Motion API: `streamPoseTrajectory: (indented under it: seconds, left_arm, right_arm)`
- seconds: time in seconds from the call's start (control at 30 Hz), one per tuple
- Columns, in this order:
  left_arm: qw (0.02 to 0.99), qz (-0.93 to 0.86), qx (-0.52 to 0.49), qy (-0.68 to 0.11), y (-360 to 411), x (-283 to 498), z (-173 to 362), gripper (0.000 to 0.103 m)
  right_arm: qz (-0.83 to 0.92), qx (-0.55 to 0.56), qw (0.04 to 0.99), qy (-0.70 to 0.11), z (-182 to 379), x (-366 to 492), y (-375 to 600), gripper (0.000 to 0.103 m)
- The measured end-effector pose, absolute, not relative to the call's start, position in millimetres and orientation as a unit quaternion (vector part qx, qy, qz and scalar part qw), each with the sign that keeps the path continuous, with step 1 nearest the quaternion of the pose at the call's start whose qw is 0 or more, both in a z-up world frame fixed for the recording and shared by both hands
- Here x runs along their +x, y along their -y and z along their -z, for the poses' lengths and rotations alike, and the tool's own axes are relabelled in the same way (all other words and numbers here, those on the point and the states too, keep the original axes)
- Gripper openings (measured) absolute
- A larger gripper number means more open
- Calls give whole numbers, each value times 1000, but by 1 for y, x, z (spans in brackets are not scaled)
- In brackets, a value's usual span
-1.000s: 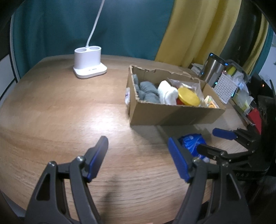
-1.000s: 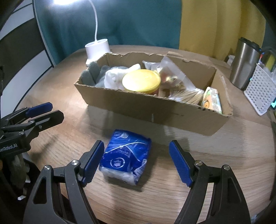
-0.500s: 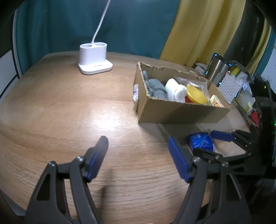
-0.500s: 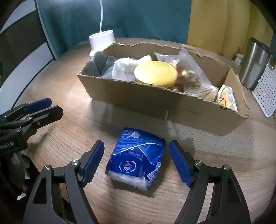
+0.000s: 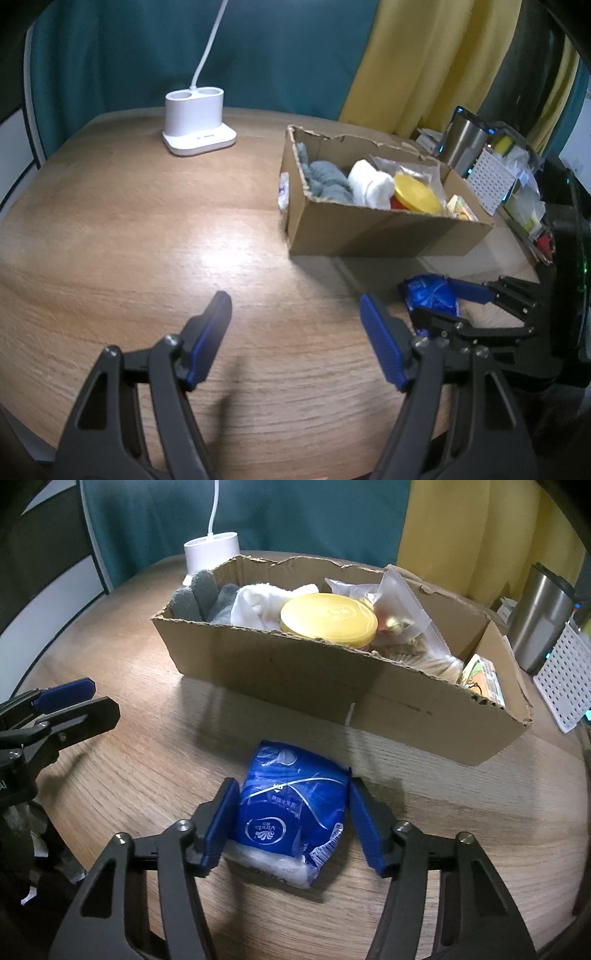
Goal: Organize objects
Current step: 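Carry the blue packet with the right tool over the box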
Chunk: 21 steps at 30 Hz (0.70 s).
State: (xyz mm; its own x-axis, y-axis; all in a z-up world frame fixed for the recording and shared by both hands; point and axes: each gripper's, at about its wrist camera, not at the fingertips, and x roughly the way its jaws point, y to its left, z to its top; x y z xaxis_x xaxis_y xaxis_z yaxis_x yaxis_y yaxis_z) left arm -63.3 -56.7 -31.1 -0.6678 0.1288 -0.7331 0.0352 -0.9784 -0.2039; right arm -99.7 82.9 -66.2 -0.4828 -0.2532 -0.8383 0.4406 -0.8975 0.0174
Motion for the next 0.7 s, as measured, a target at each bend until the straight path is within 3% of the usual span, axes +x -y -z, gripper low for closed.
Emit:
streamPoseTrajectory:
  seconds: [0.1,0.7]
  left_arm:
    - [27,-909,-405,98,53,-65,28,73]
    - [34,-913,-399,79,29,-72,11,73]
  right_arm:
    - [857,462,206,-98,62,-98,-85,54]
    - [875,432,206,-68,37,-93,-122,54]
